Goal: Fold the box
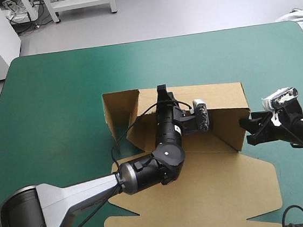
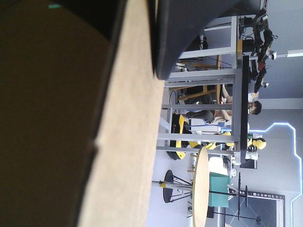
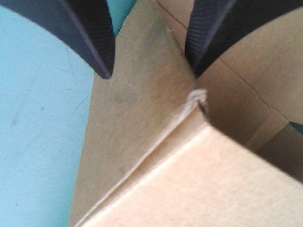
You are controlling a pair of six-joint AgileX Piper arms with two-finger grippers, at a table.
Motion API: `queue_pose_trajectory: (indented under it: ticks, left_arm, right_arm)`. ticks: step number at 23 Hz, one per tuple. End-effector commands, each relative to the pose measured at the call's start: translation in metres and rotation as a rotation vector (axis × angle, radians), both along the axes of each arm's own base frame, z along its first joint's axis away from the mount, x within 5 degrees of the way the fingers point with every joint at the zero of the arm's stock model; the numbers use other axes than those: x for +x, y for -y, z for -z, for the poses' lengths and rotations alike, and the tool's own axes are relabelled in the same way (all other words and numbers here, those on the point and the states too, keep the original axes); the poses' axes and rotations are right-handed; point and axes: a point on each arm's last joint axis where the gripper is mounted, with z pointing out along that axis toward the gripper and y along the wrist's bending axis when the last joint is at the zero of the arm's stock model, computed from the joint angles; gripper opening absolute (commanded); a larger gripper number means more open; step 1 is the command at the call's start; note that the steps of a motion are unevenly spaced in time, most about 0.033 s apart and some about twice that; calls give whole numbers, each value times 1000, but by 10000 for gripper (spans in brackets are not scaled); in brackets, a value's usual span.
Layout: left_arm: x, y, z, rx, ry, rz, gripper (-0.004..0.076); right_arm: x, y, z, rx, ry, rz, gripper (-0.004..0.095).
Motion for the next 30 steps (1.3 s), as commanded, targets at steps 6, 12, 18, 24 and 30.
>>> queue_pose_trajectory:
  ticks: [6,12,18,24,30]
  left_arm:
    - [-10,10,-13,-118,-43,107,-10]
    - [-10,10,-14,-112,-28,113,-10]
    - [-8,10,-15,-136,-20,109,9]
    - [2,7,-20,-103,46,121,337]
    - [-4,10,-23,-92,79,130,417]
  right_arm:
    - [25,5,0,157,13,91,163]
    - [31,5,8,183,-30,79,1]
    - [31,-4,11,142,-42,40,2]
    - [30,-6,17,59,-67,34,2]
    - [32,-4,19,10,-71,79,1]
